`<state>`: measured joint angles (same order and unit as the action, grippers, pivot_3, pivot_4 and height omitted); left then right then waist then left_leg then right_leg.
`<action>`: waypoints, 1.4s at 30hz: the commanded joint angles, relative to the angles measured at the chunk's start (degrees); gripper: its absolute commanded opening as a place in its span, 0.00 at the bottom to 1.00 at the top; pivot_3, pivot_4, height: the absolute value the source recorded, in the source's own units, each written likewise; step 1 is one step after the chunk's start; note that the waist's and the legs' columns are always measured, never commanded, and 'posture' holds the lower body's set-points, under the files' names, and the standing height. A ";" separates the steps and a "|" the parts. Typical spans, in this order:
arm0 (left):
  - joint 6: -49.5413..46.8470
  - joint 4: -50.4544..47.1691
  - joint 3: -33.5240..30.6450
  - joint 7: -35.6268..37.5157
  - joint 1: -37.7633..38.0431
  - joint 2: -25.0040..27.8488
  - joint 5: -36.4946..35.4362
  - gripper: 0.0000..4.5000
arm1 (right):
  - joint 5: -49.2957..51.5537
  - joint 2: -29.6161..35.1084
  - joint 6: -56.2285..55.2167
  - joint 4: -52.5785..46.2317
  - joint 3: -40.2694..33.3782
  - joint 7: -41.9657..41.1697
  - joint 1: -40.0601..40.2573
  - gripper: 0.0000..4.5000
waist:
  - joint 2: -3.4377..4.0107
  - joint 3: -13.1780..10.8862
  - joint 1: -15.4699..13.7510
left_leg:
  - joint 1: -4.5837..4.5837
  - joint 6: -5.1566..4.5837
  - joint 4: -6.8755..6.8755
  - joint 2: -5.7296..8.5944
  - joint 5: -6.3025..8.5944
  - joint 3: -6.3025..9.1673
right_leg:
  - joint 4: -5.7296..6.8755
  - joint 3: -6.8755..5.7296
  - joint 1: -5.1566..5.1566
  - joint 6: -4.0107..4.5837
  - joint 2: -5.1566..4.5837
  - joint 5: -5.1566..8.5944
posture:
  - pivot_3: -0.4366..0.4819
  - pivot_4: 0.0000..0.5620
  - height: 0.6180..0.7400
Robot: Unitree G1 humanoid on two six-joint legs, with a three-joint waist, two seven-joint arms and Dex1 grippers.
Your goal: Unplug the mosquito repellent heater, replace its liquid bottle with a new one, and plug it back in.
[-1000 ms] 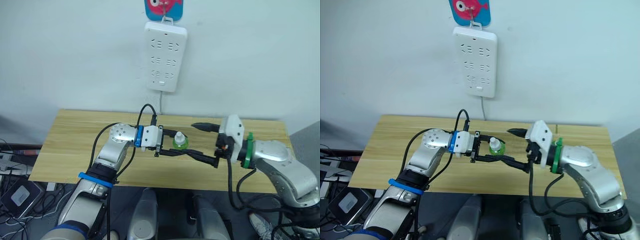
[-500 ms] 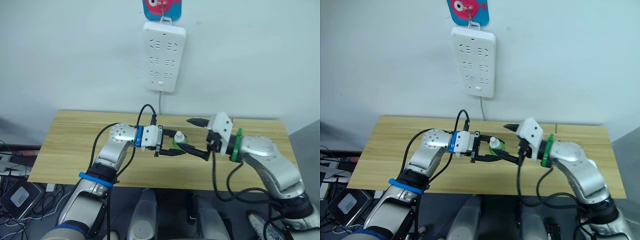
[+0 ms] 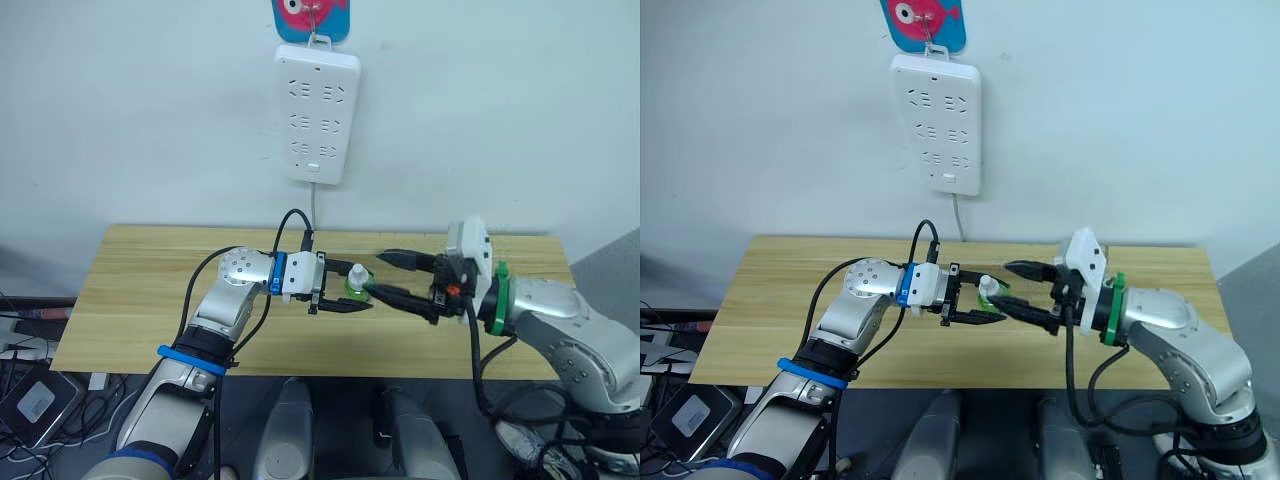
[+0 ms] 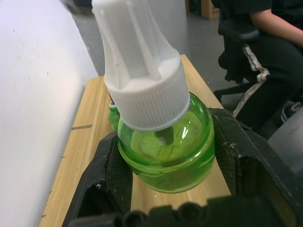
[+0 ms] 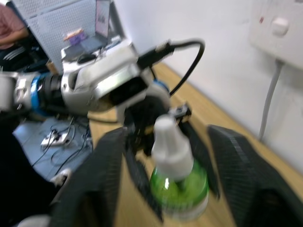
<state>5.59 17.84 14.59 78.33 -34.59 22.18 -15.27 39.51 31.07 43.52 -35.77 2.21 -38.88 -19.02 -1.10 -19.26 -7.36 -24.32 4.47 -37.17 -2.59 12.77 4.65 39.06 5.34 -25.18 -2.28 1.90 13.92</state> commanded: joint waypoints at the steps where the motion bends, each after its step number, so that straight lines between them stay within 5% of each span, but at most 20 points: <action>1: 0.84 -1.41 -0.21 0.74 -0.39 -0.22 -0.37 0.50 | -0.88 -1.59 -0.55 -0.92 2.61 1.64 -1.36 0.63 | 0.00 0.00 -0.01 | 0.00 0.00 0.01 0.00 0.00 0.00 | 0.00 0.00 0.00 0.00 0.00 0.00 | 0.76 0.47 1.00; 7: 0.45 -2.57 -0.07 0.83 0.16 0.00 -0.52 0.50 | -3.50 -1.38 -2.15 0.40 5.03 1.13 -1.61 0.63 | 0.00 0.00 -0.14 | -0.03 0.00 0.02 0.00 0.00 0.01 | -0.03 -0.01 -0.01 0.00 0.00 0.00 | 0.78 0.46 1.00; 17: 0.39 -3.37 -0.08 0.73 0.97 0.17 -0.31 0.50 | -6.99 -1.58 -6.33 1.35 6.39 -0.17 -1.06 0.05 | 0.01 0.01 -0.14 | -0.02 0.00 0.02 0.00 0.00 0.01 | -0.03 -0.02 -0.01 0.00 0.00 0.00 | 0.78 0.46 1.00; 22: 0.54 -2.65 -0.11 0.91 1.43 0.66 -0.03 0.50 | 0.14 -4.16 -3.08 -2.96 0.93 3.35 -3.36 0.05 | 0.01 0.01 -0.13 | -0.02 0.00 0.02 0.00 0.00 0.01 | -0.02 -0.01 -0.01 0.00 0.00 0.00 | 0.78 0.47 1.00; 28: 3.16 2.65 -1.66 0.87 2.42 3.00 1.27 0.50 | 10.02 -5.79 2.97 -5.04 -11.00 17.67 -7.78 0.05 | 0.01 0.01 -0.04 | -0.01 -0.01 0.05 -0.02 0.00 0.03 | 0.01 -0.03 -0.02 0.03 0.00 -0.01 | 0.78 0.52 1.00; 35: 3.26 3.25 -2.33 -0.33 1.95 2.80 1.42 0.50 | -18.30 -5.54 -17.46 7.90 -1.29 22.57 9.05 0.05 | -0.03 0.01 -0.22 | -0.12 -0.01 0.13 0.09 0.01 -0.01 | -0.12 0.00 -0.09 0.00 -0.09 0.01 | 0.77 0.57 1.00; 42: 2.05 3.49 -4.26 -4.76 -0.91 1.57 0.97 0.50 | -29.55 -13.31 -34.97 25.71 0.56 26.34 10.26 0.05 | -0.04 -0.25 2.05 | 0.00 -0.05 0.14 -0.02 -0.02 -0.06 | 0.02 0.14 -0.14 -0.27 0.05 0.17 | 0.80 0.71 1.00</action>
<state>7.78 22.59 11.92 74.59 -34.99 23.60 -13.53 11.40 18.58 12.65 -11.02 3.49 -13.36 -8.75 -1.14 -19.51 -5.31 -24.30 4.43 -37.02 -2.60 12.75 4.58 39.09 5.49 -25.29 -2.56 1.95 14.09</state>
